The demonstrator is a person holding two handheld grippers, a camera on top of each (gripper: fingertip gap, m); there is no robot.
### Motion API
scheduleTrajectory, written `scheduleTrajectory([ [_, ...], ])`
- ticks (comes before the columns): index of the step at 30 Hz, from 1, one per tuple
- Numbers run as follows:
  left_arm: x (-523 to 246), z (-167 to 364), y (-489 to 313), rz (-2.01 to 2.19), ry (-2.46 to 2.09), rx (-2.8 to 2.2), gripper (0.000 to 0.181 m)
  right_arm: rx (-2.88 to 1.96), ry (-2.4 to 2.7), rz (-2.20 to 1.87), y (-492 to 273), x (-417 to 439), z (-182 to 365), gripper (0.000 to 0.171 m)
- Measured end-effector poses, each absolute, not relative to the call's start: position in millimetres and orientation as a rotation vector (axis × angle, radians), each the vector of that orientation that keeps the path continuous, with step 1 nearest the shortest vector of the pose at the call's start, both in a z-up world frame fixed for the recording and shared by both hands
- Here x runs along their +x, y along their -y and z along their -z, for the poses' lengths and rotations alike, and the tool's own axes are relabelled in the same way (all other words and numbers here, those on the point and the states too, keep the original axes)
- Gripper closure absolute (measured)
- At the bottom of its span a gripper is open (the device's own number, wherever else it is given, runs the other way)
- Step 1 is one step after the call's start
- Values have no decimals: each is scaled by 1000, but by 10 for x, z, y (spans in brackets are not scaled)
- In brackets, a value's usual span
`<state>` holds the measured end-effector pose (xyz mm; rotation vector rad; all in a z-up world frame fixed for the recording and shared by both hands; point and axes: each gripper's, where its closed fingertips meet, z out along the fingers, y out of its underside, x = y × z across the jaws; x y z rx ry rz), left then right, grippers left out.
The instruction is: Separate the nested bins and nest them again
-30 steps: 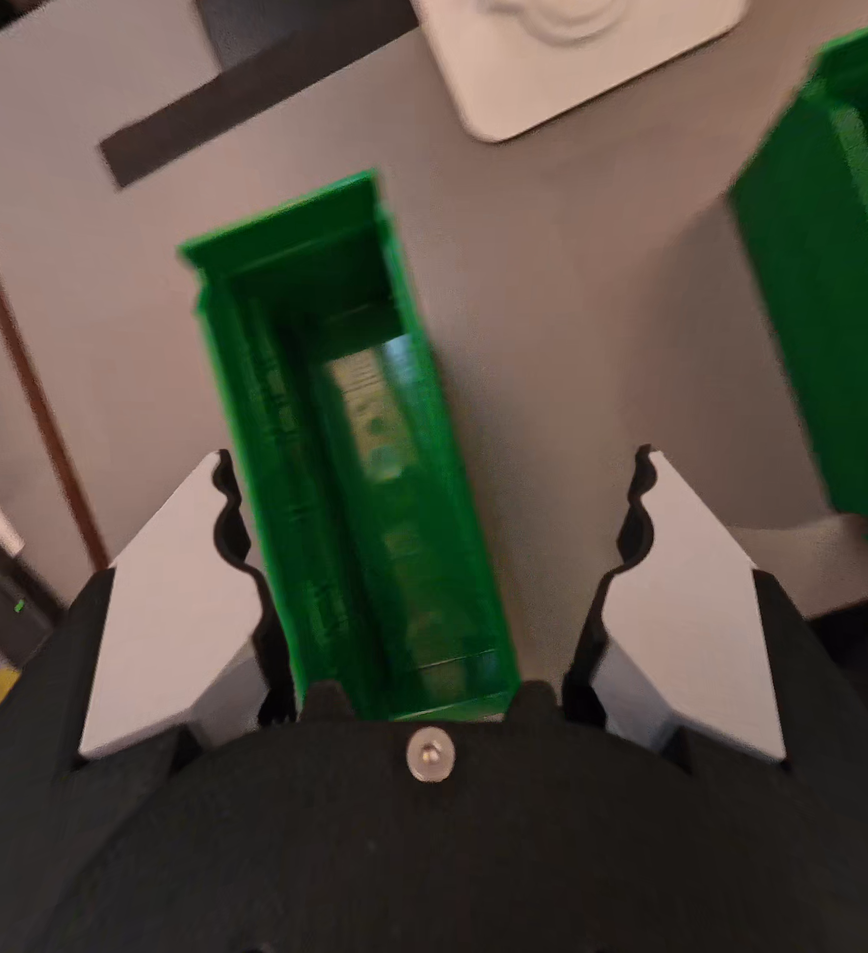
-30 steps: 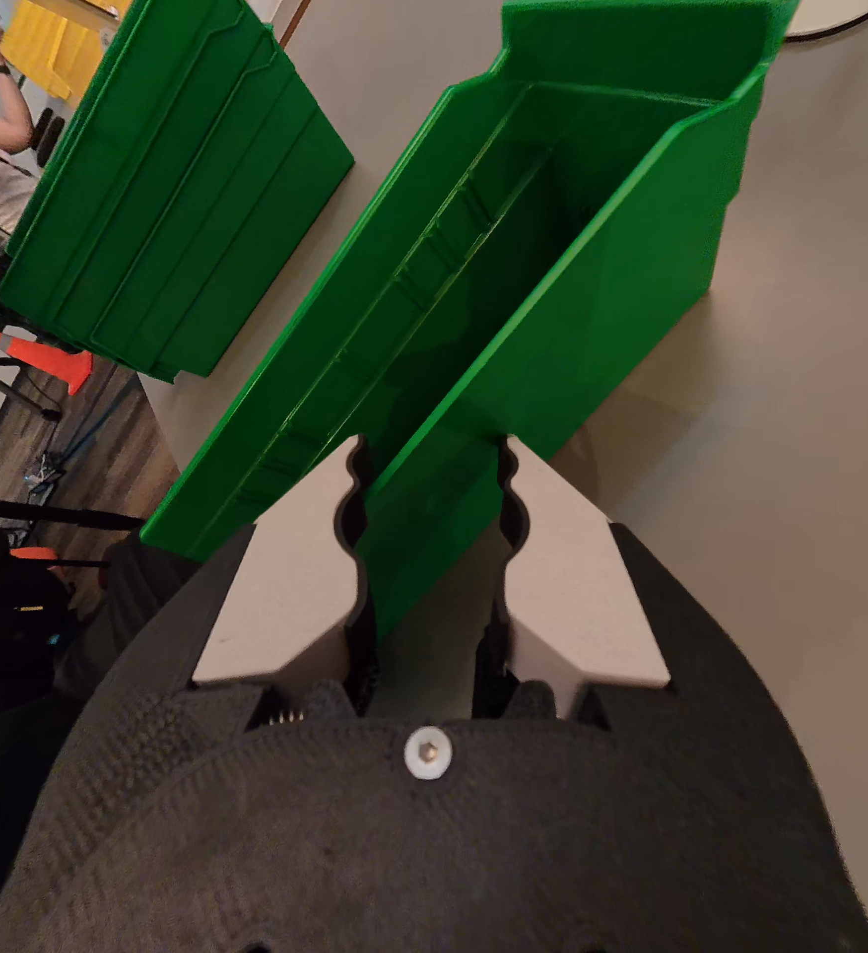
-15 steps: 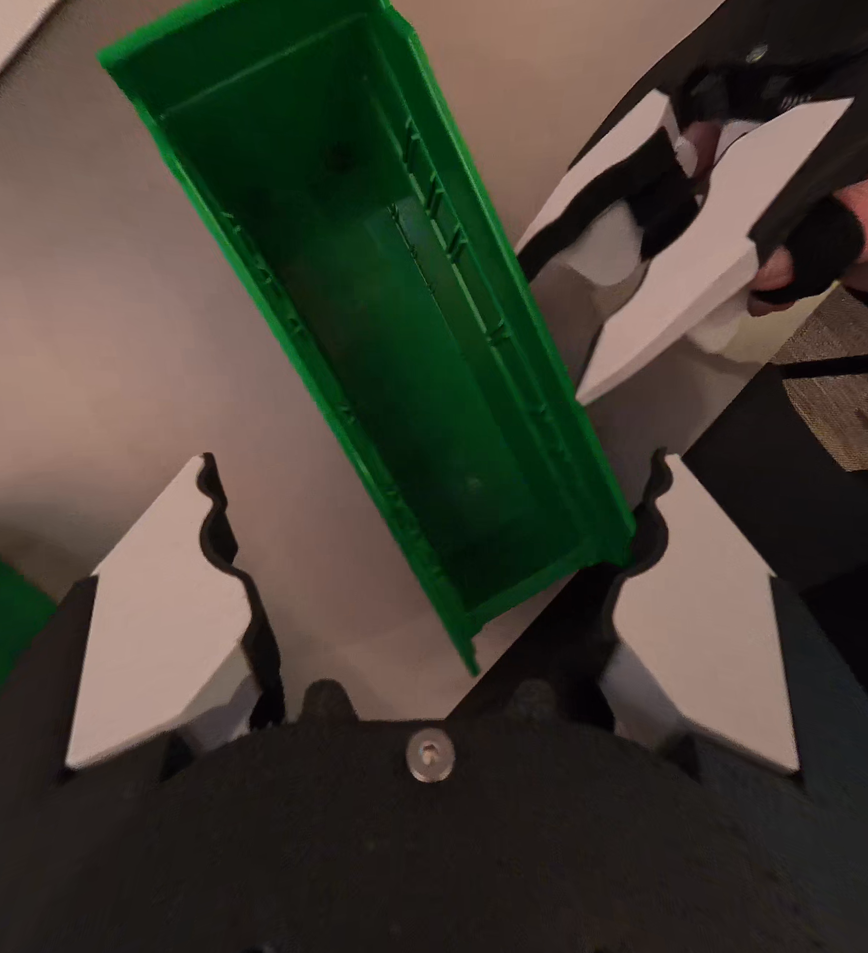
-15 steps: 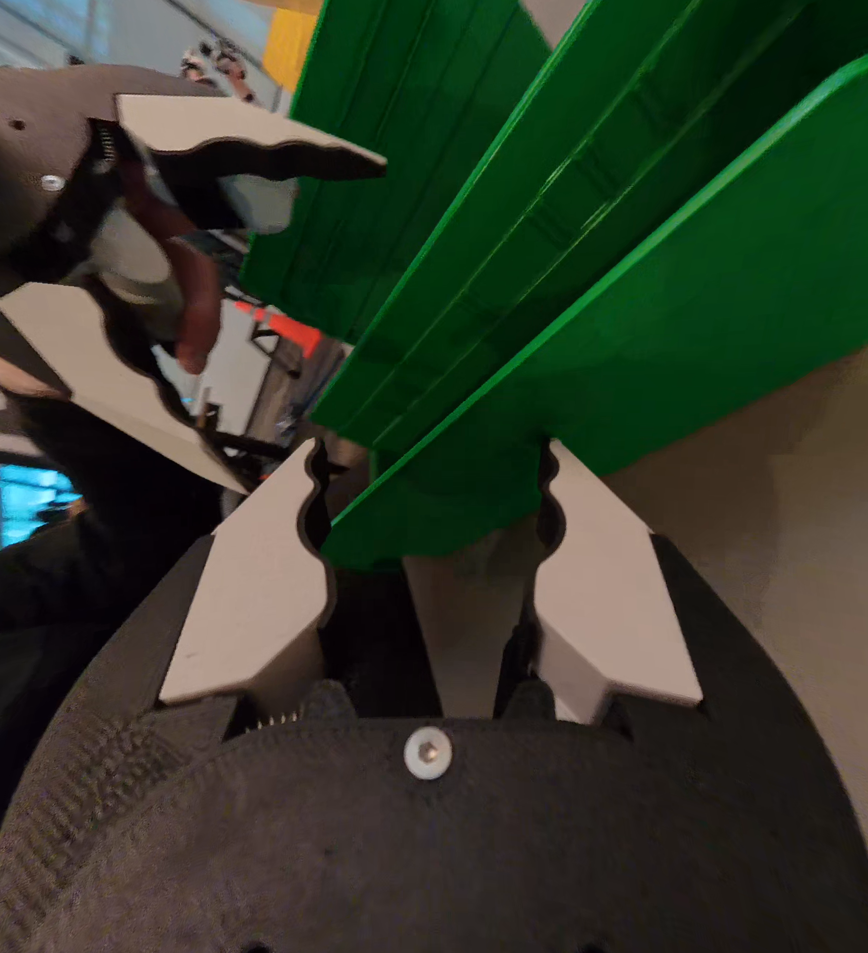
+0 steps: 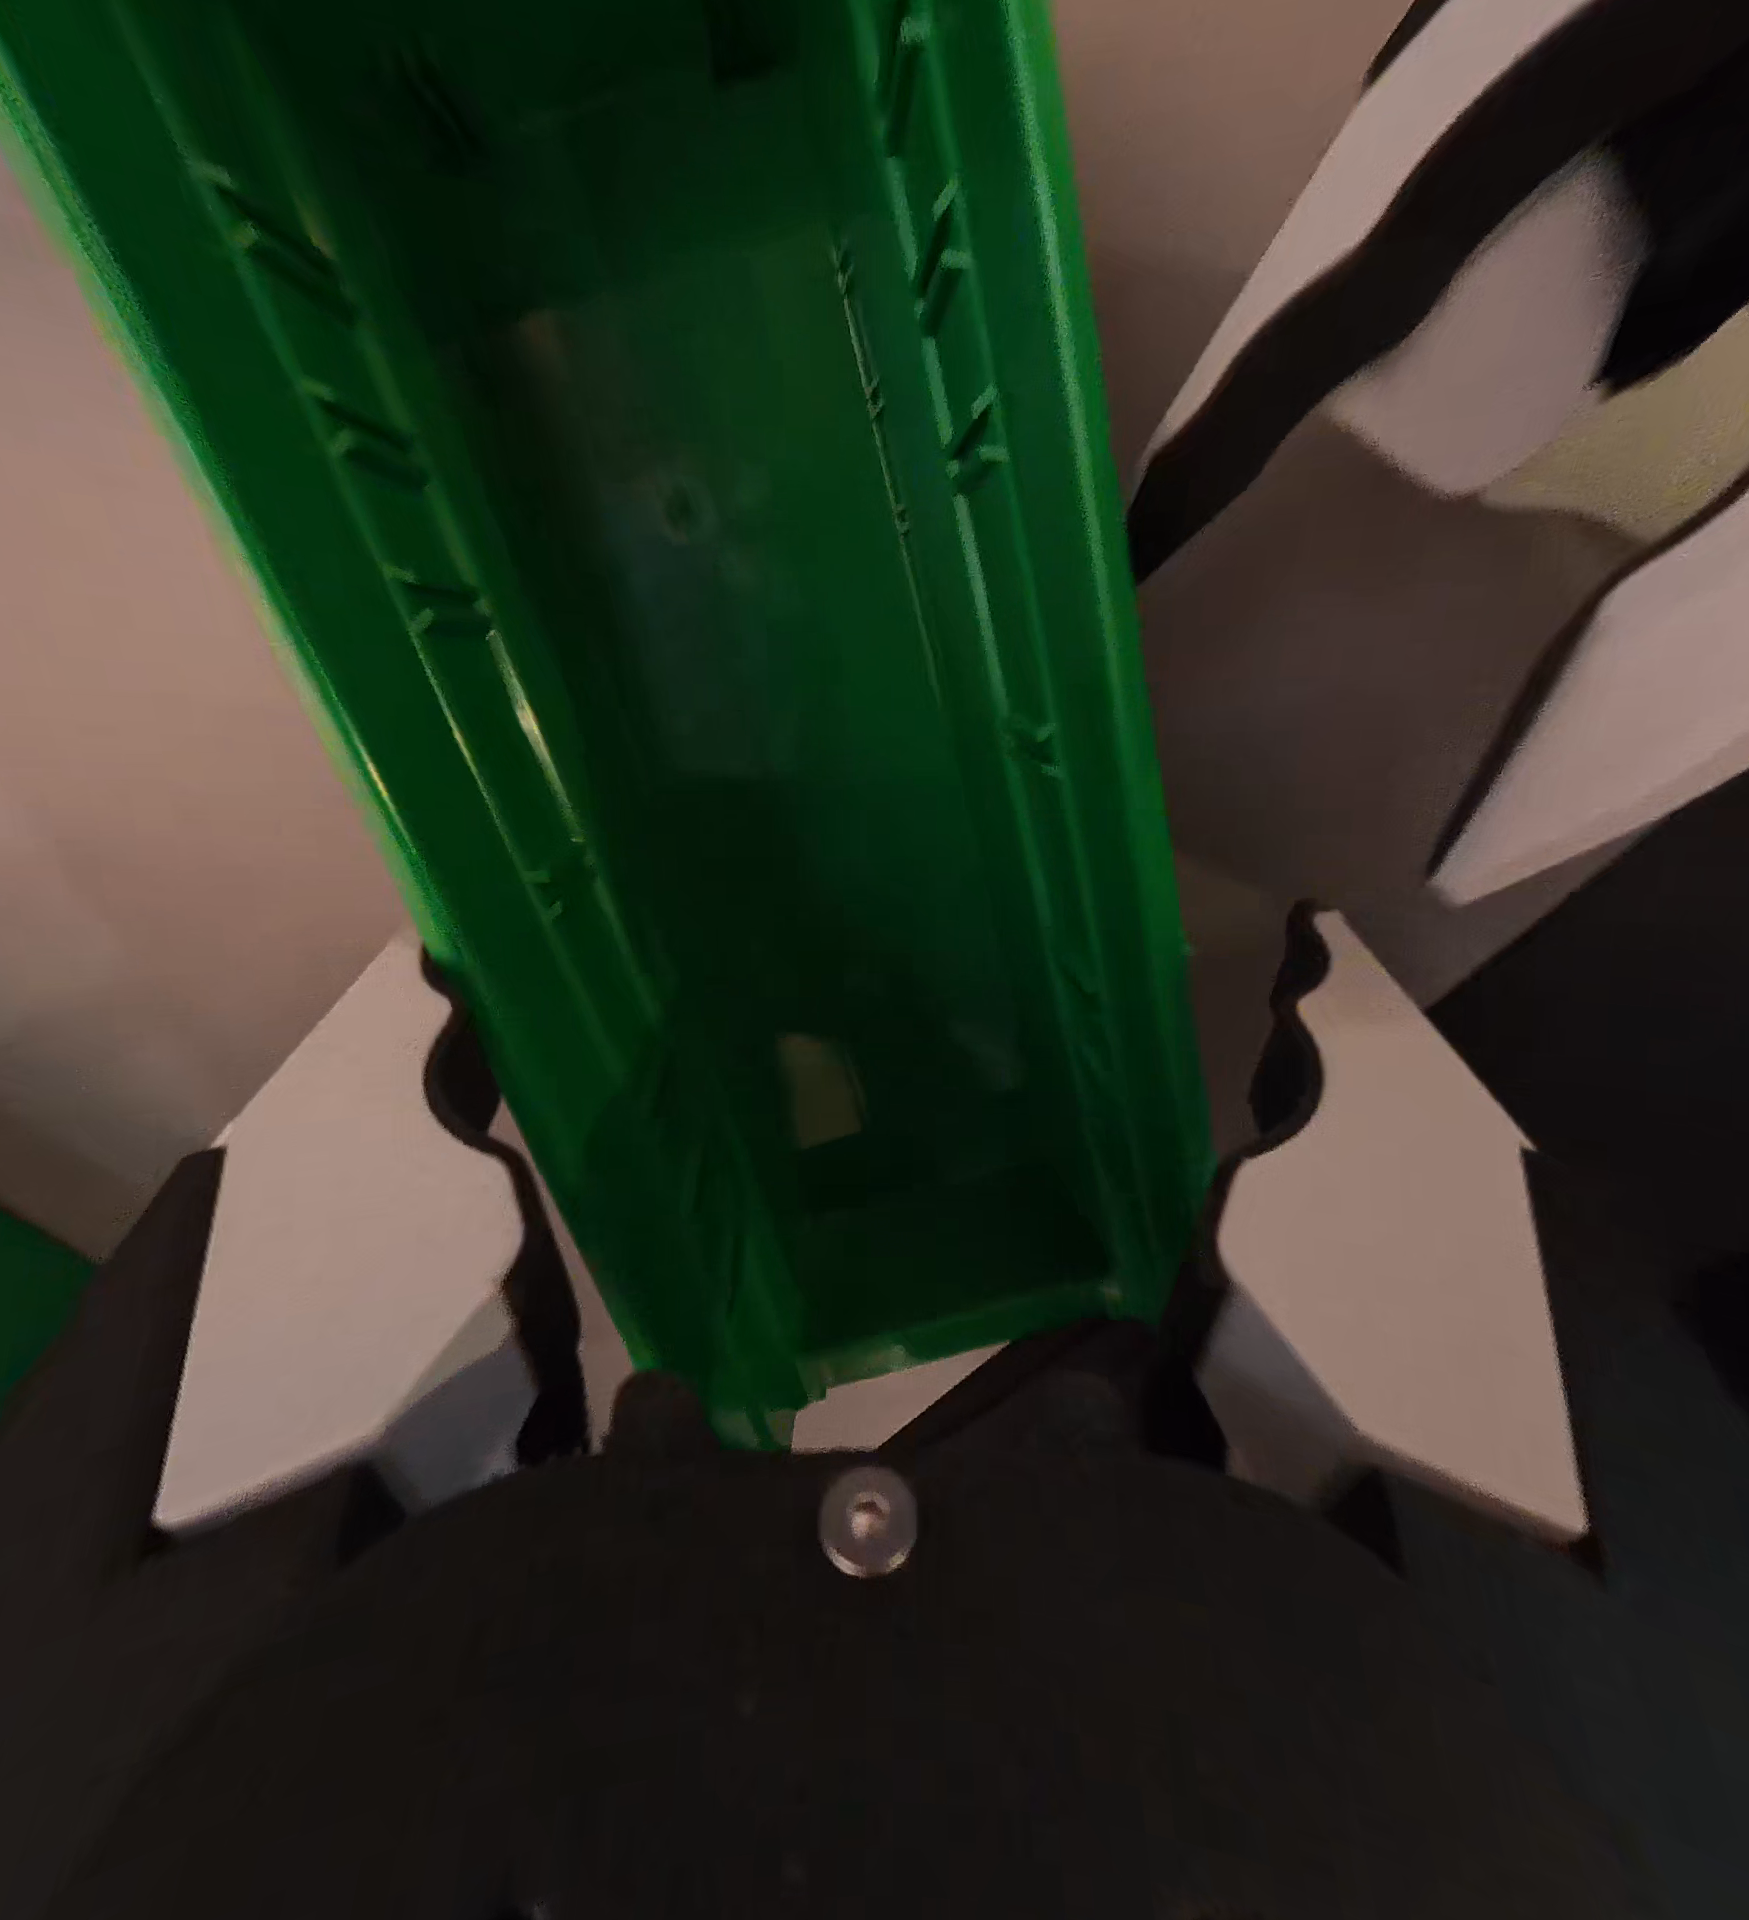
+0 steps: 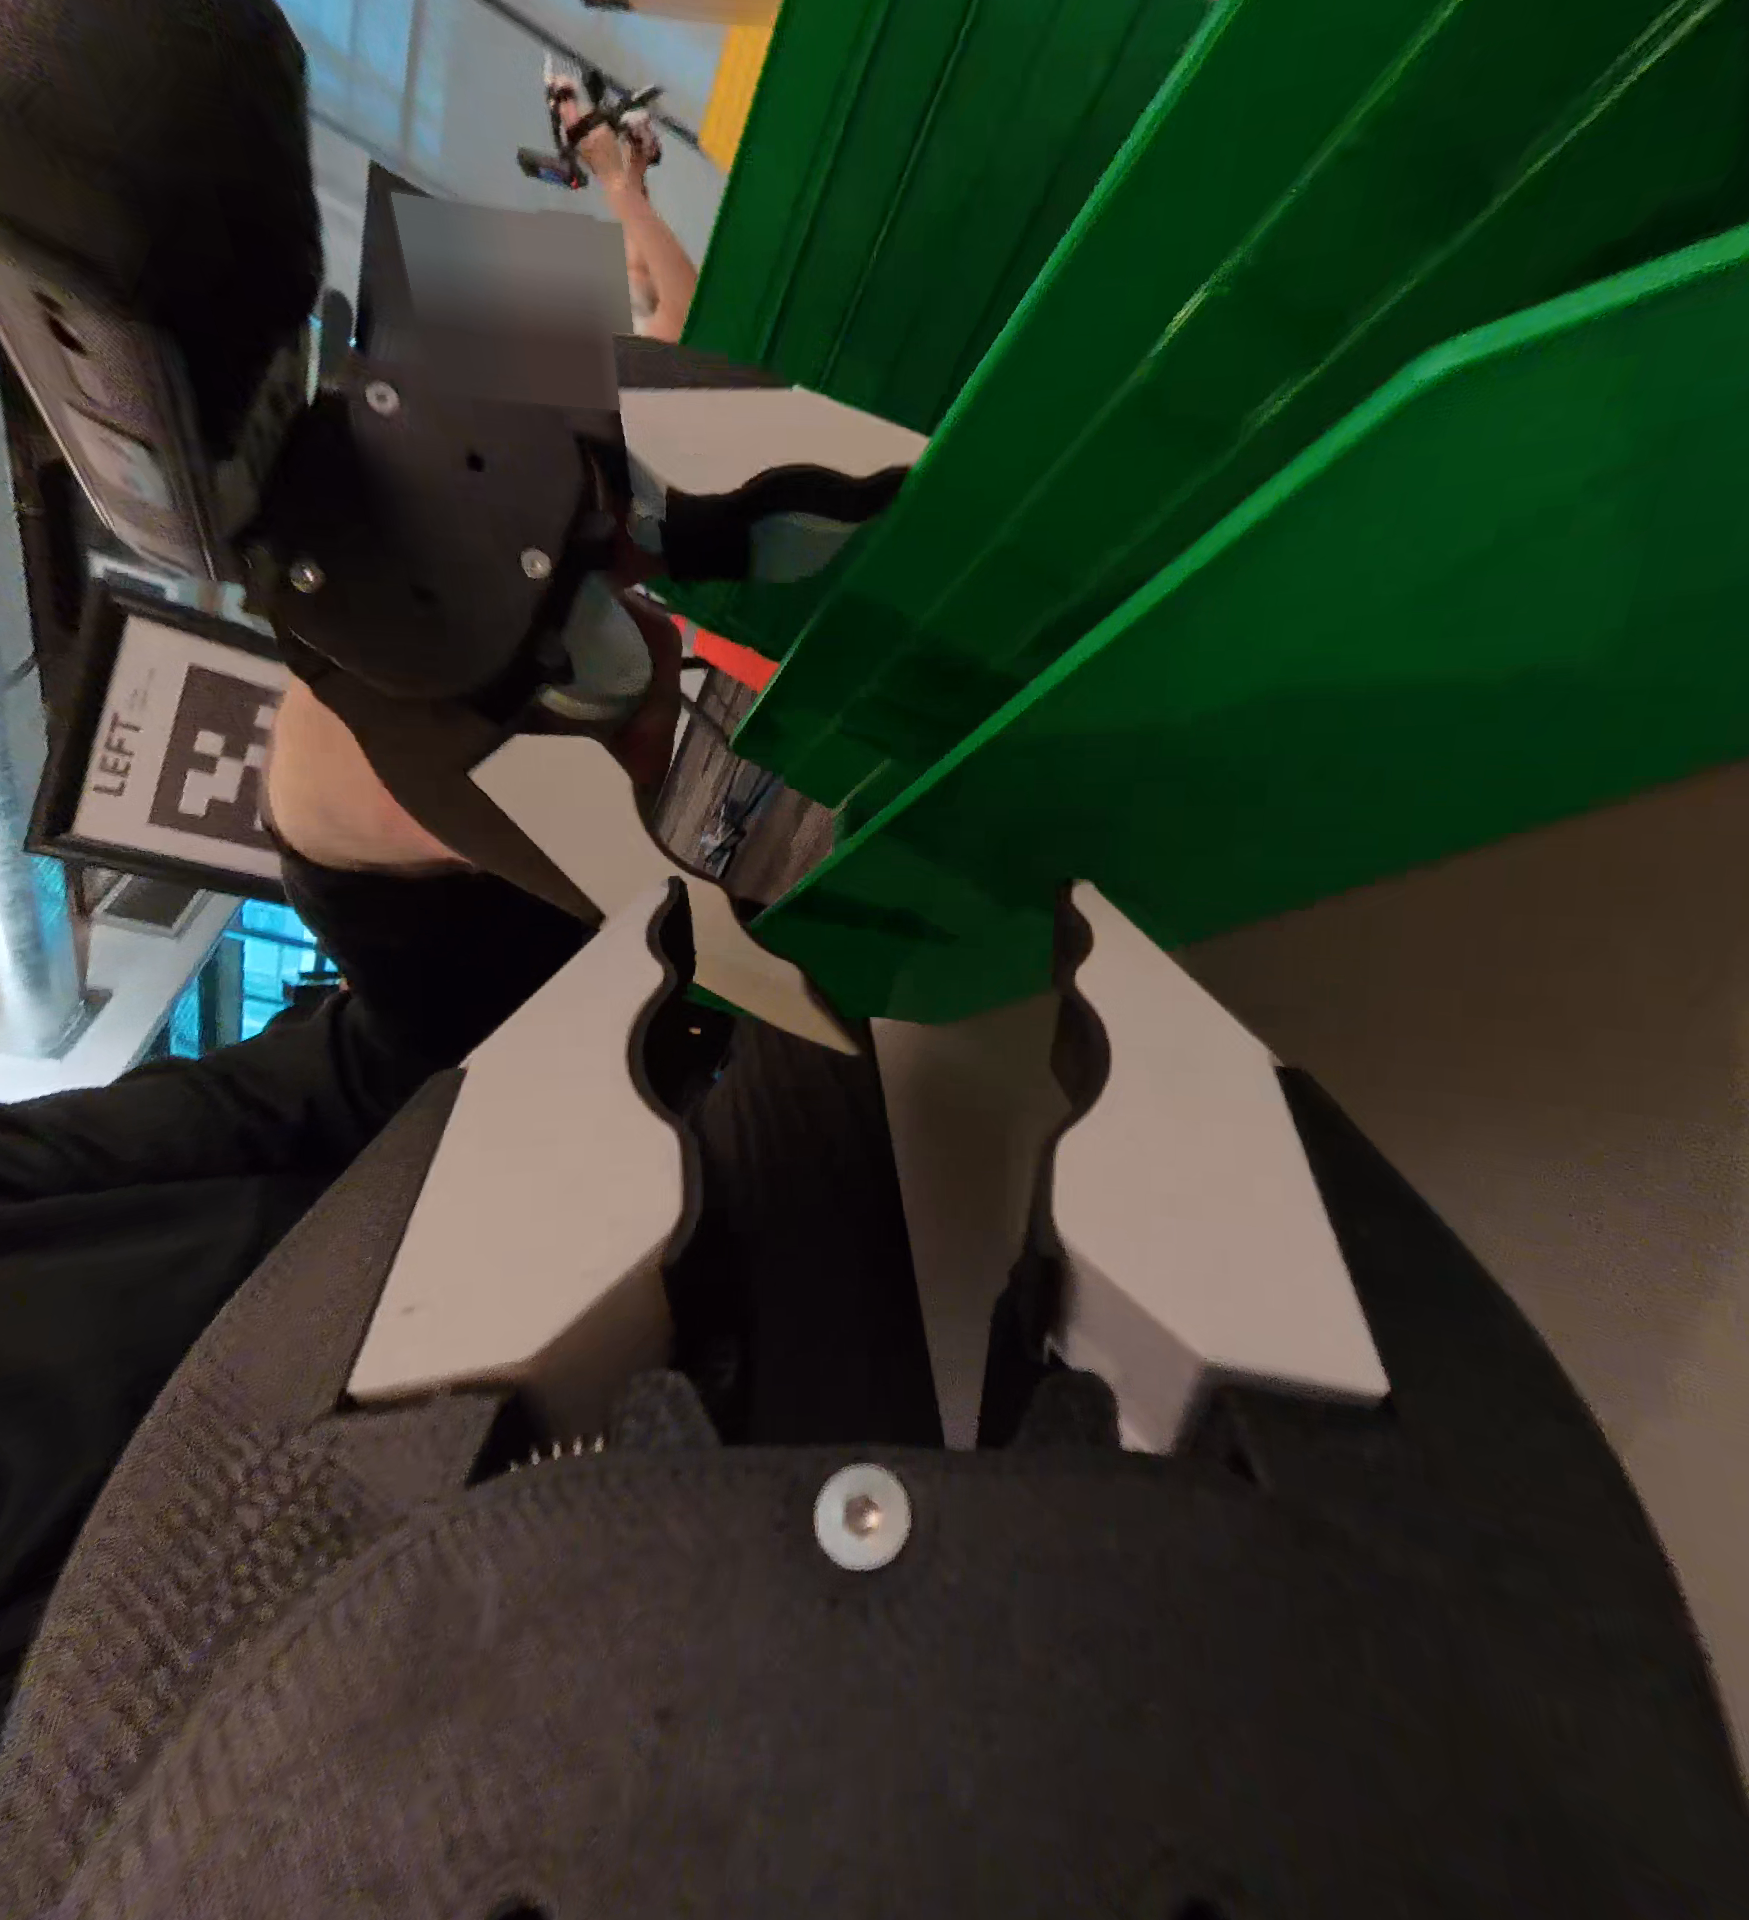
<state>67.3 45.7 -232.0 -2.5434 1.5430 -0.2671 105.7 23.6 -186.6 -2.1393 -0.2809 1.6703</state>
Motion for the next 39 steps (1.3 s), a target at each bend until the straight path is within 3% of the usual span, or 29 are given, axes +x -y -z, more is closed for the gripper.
scheduleTrajectory([
  [6, 648, 2329, -543, 229, -1529, -2510, 61, -2149, 212, -1644, -308, 1164, 1961, 107],
  [14, 496, 2191, -656, 293, -1484, -2486, 75, -2146, 185, -1619, -358, 1227, 1985, 112],
  [20, 229, 1779, -833, 394, -1367, -2474, 78, -2174, 201, -1608, -344, 1204, 2048, 113],
  [31, -1102, 396, -1474, 268, -1022, -2424, 77, -2186, 203, -1600, -347, 1203, 2076, 114],
  [35, -1586, 292, -1609, 206, -926, -2476, 76, -2195, 208, -1598, -340, 1189, 2093, 114],
  [39, -1861, 515, -1721, 223, -848, -2562, 76, -2204, 209, -1593, -338, 1183, 2109, 114],
])
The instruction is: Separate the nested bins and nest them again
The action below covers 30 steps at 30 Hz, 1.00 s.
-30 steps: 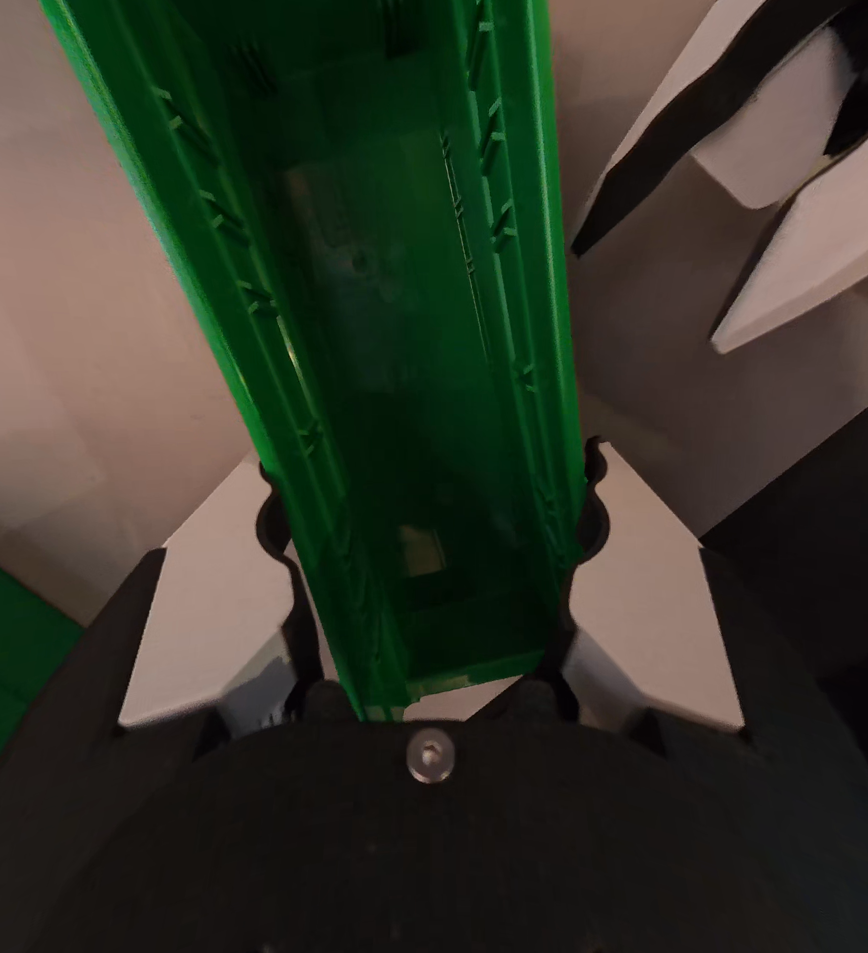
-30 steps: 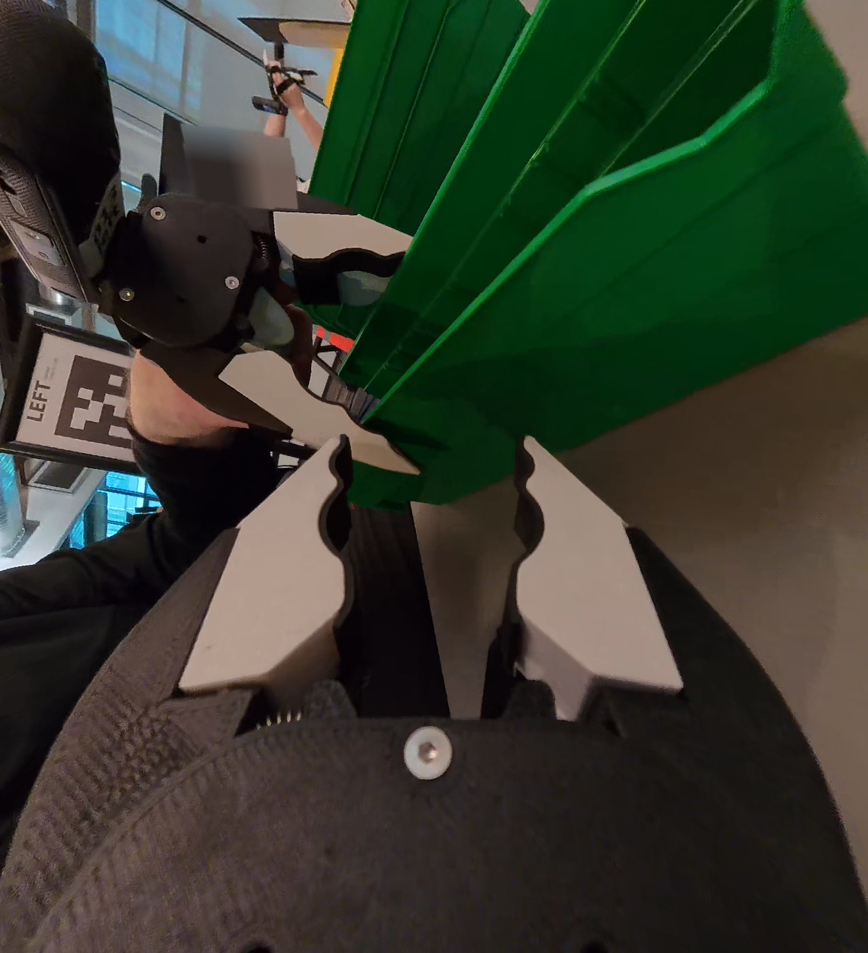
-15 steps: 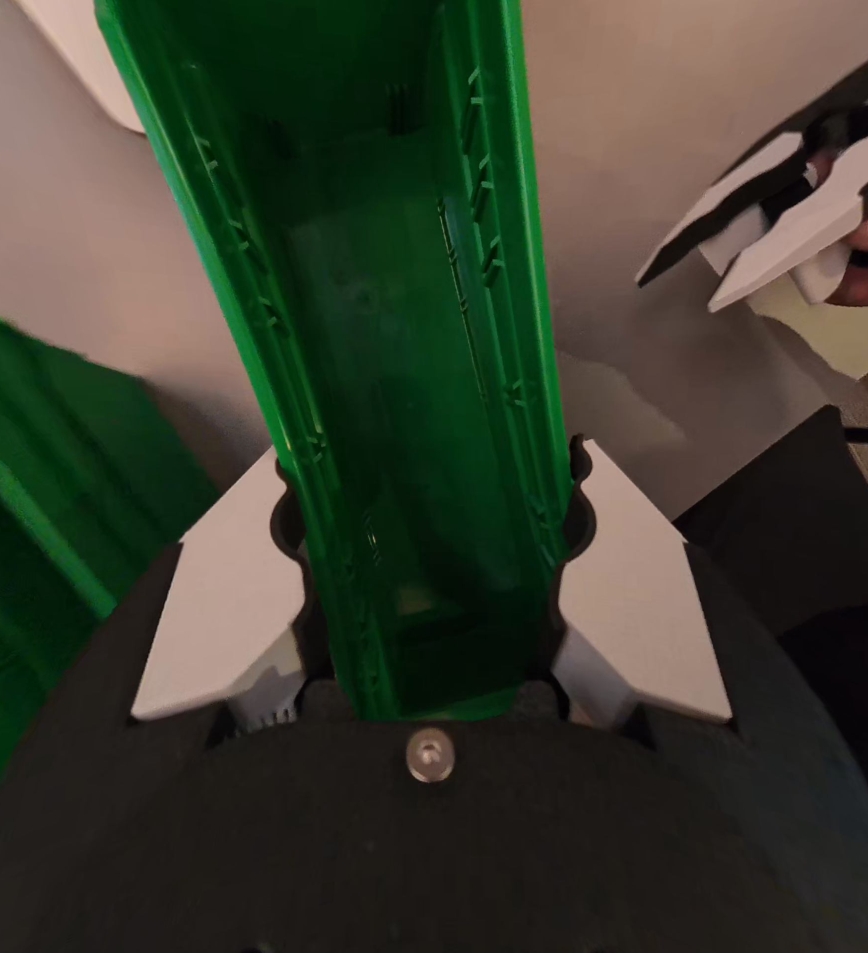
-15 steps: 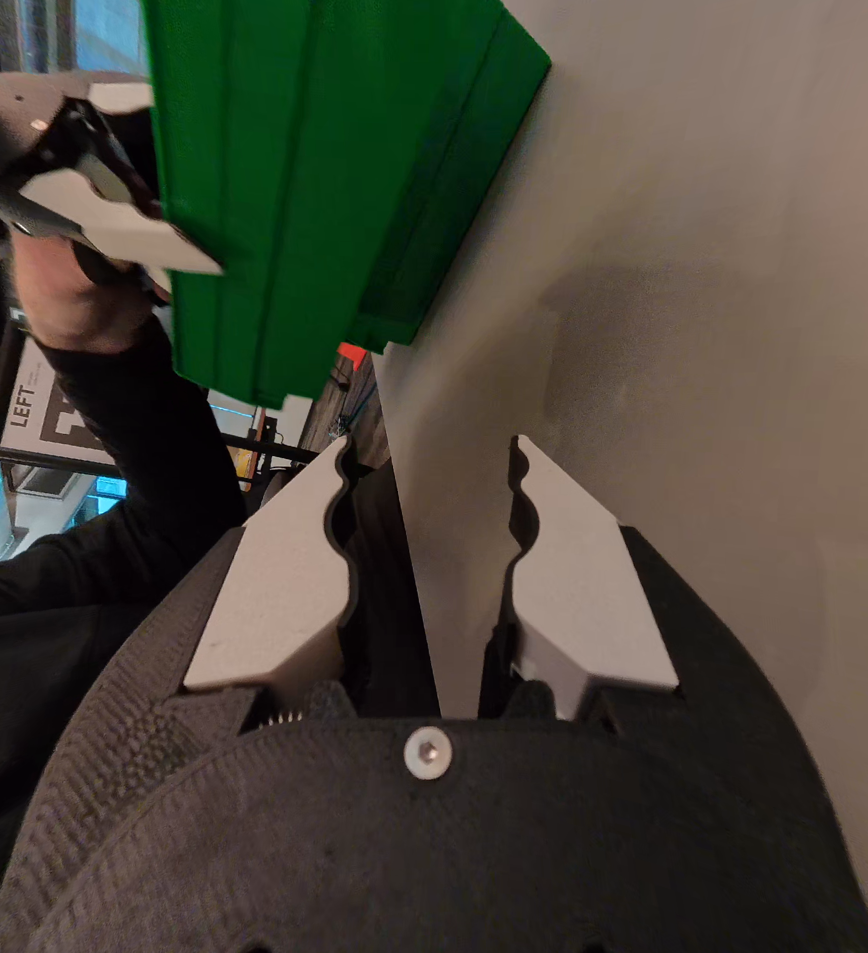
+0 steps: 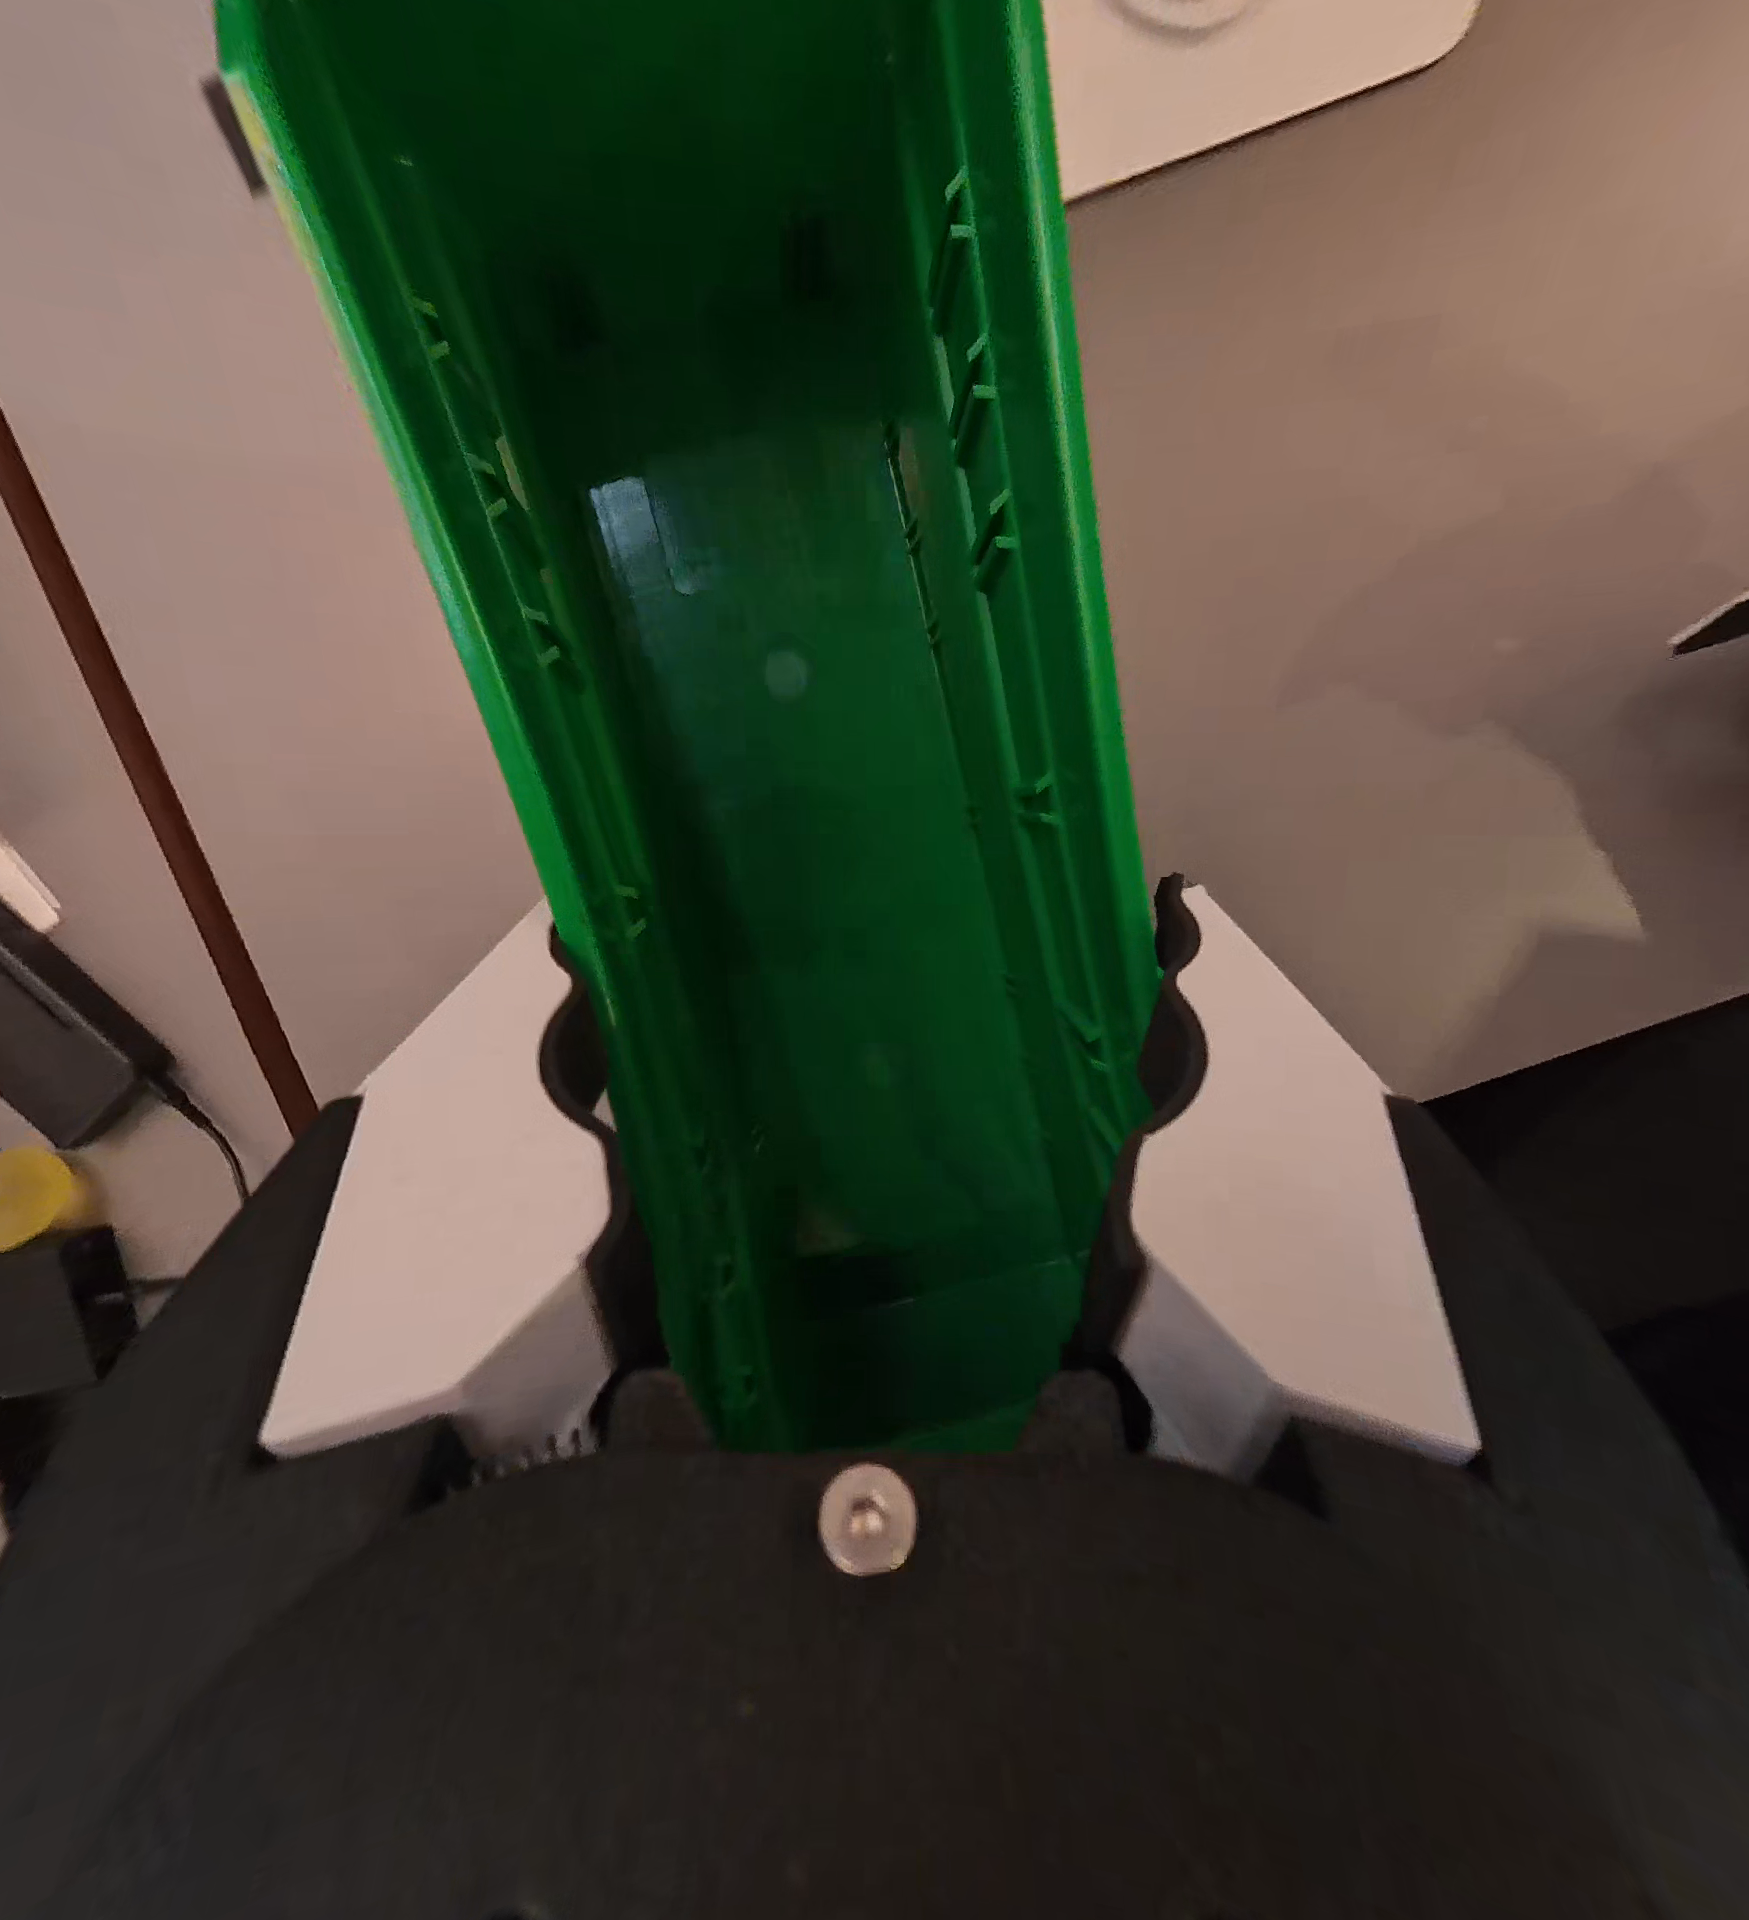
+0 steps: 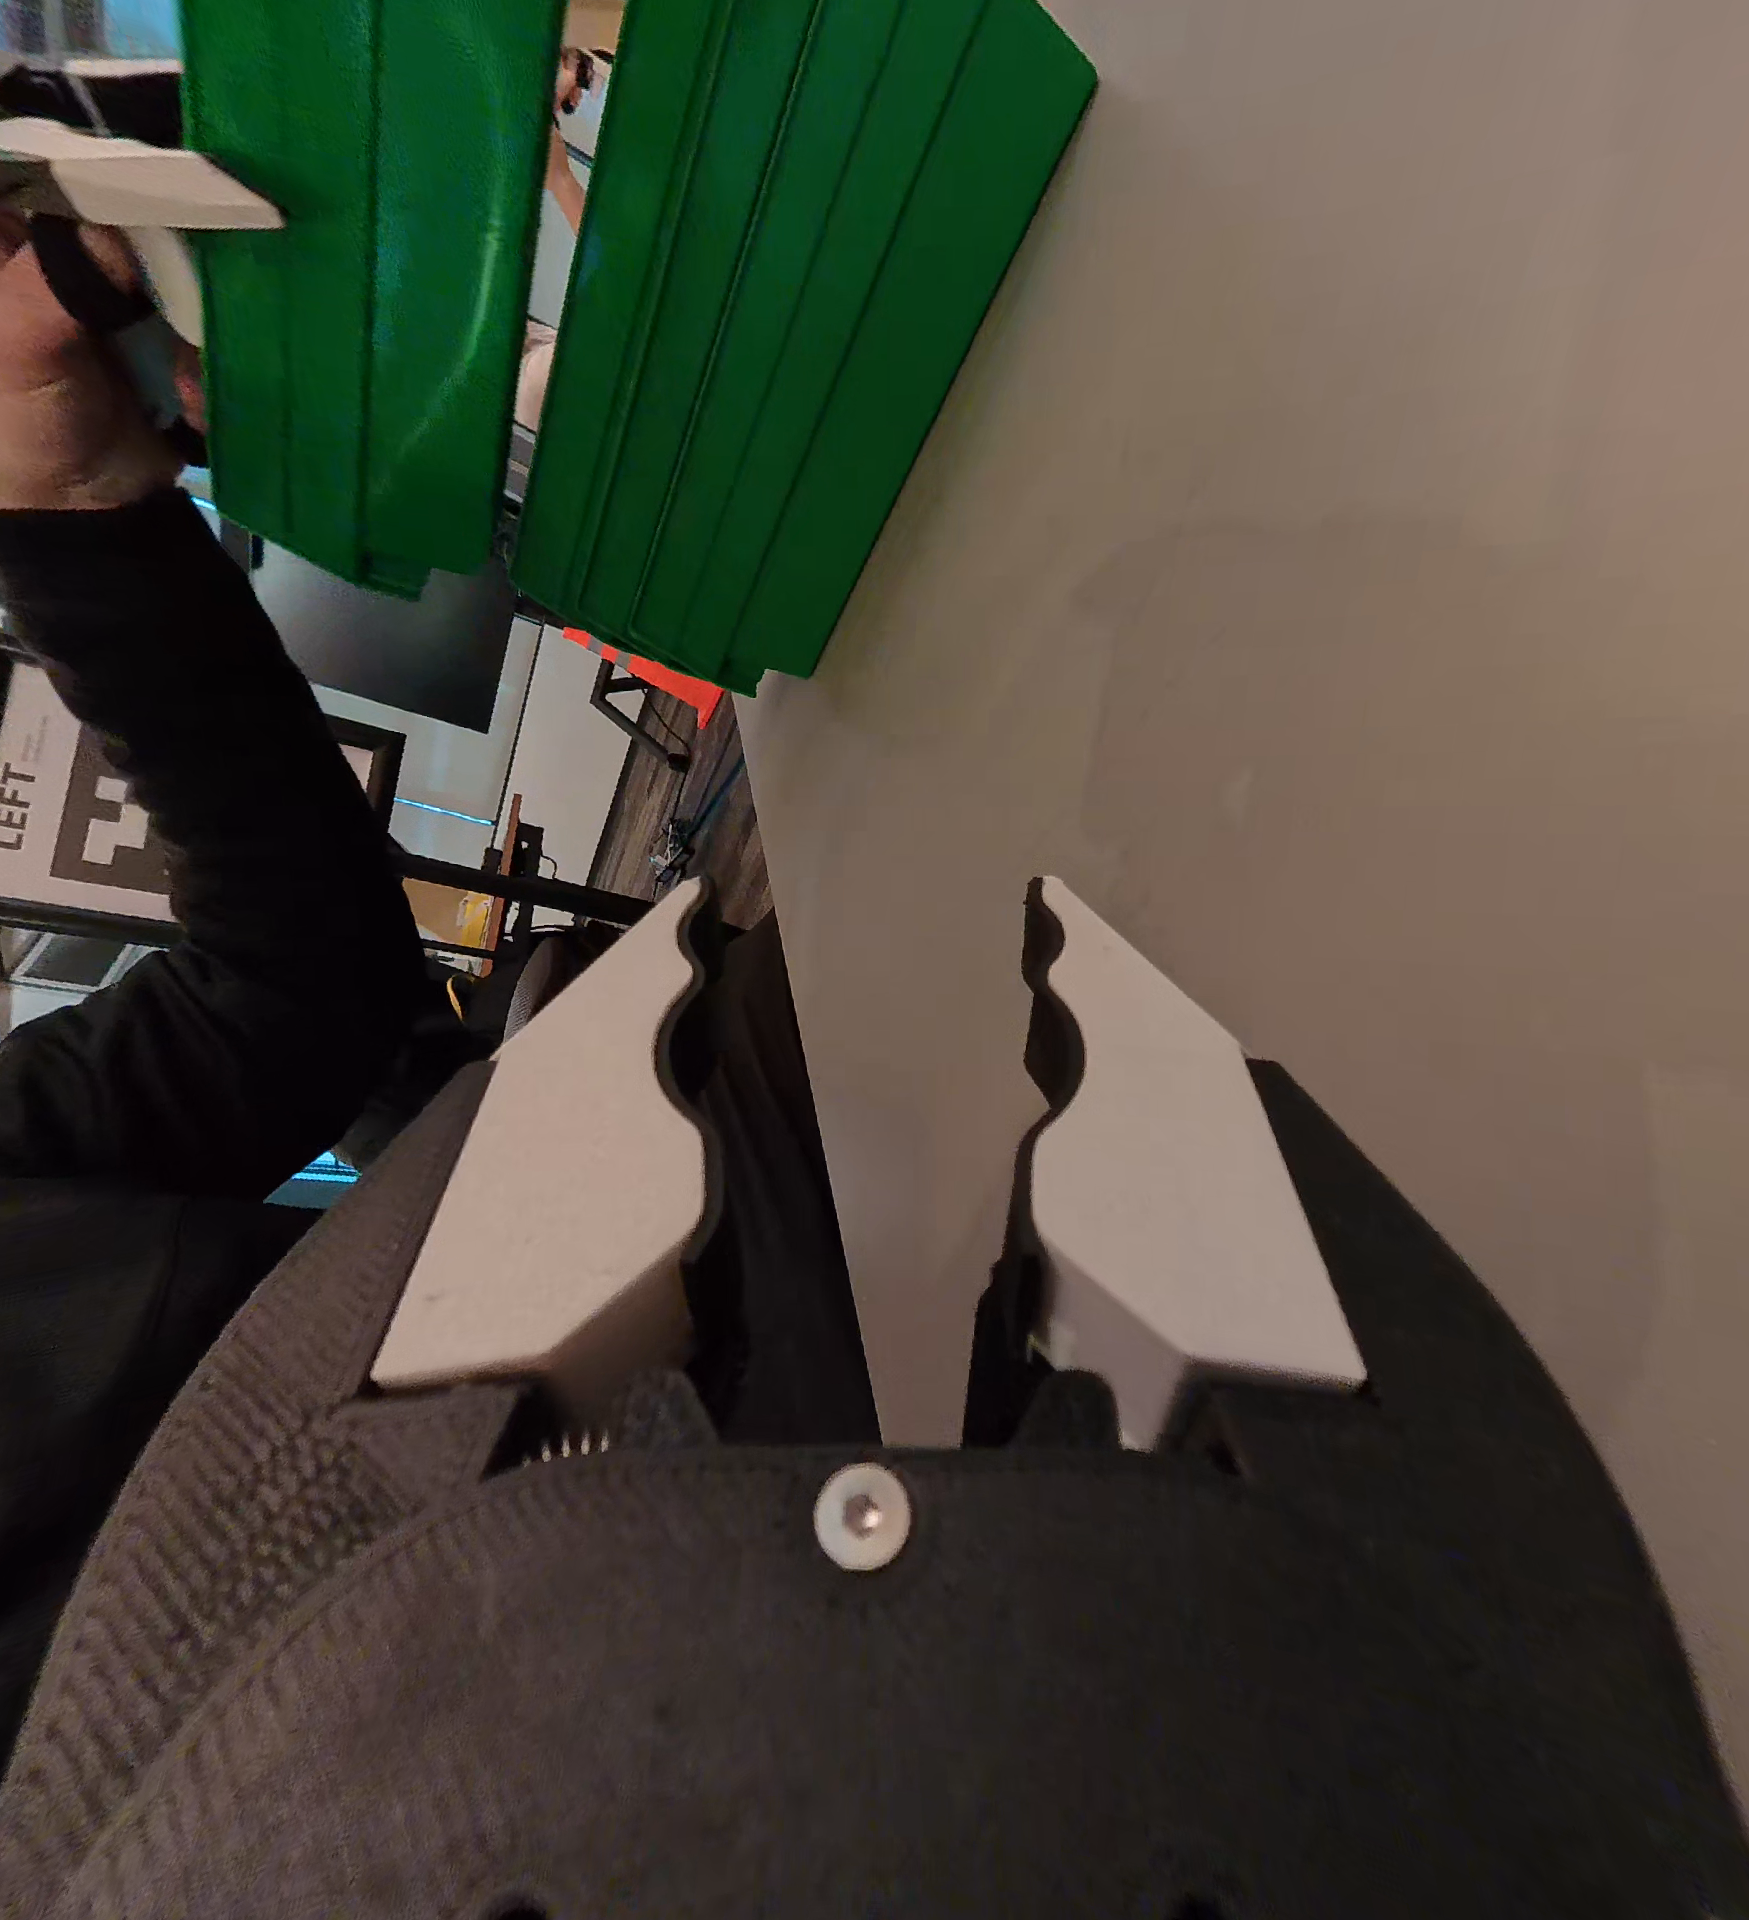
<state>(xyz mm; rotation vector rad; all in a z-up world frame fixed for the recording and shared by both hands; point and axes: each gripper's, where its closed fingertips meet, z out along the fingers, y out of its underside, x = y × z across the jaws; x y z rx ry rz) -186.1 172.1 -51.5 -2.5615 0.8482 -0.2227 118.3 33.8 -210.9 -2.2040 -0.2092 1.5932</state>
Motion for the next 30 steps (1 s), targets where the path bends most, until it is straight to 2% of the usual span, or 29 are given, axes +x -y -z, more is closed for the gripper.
scheduleTrajectory([
  [15, -1897, 1352, -1870, 261, -884, -2680, 67, -2238, 219, -1577, -321, 1183, 2185, 114],
  [25, -1924, 1502, -1883, 265, -876, -2640, 55, -2256, 227, -1578, -311, 1158, 2226, 113],
  [30, -1977, 1411, -1928, 238, -827, -2589, 43, -2263, 227, -1562, -307, 1172, 2230, 113],
])
